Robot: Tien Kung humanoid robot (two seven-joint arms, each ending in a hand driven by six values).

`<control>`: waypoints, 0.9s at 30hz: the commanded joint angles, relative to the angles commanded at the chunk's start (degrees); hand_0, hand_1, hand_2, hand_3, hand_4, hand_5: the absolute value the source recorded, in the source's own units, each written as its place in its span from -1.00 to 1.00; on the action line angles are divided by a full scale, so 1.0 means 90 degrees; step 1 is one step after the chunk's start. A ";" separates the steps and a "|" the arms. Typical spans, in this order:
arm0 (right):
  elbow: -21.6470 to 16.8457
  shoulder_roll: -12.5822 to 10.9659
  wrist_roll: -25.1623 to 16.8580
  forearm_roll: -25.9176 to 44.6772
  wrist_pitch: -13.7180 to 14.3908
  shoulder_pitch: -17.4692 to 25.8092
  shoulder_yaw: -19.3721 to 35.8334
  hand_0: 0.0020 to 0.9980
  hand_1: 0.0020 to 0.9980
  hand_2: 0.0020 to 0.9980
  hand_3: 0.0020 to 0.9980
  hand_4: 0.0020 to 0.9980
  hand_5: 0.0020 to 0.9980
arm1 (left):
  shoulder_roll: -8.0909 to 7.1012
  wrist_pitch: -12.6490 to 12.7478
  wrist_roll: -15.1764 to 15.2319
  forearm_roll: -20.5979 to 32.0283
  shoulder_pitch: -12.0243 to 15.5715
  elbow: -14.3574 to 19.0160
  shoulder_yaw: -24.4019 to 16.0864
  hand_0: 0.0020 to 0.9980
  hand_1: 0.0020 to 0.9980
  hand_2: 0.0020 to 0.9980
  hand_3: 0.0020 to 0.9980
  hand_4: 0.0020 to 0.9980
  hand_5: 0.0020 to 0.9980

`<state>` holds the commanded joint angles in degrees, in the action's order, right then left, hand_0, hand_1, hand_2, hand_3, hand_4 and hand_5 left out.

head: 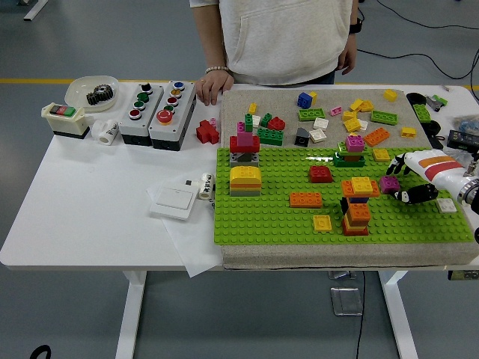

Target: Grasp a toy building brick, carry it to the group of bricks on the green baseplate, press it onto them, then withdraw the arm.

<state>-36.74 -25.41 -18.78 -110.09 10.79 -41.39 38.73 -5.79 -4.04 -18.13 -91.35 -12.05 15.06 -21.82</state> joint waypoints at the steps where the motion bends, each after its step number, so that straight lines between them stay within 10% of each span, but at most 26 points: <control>1: 0.0008 0.0005 0.0001 0.0007 0.0005 -0.0002 -0.0009 -0.01 0.03 0.19 0.19 0.54 -0.34 | 0.0001 -0.0001 -0.0001 -0.0003 -0.0003 0.0001 -0.0002 0.10 0.25 0.37 0.22 0.27 0.47; 27: -0.0004 0.0014 -0.0136 0.0028 0.0071 0.0015 -0.0004 -0.42 -0.18 0.01 0.03 0.46 -0.30 | 0.0012 -0.0001 0.0004 -0.0008 -0.0014 0.0005 -0.0019 0.11 0.25 0.38 0.21 0.27 0.47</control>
<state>-36.78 -25.28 -20.01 -109.83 11.43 -41.26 38.70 -5.69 -4.05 -18.09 -91.43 -12.18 15.11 -21.99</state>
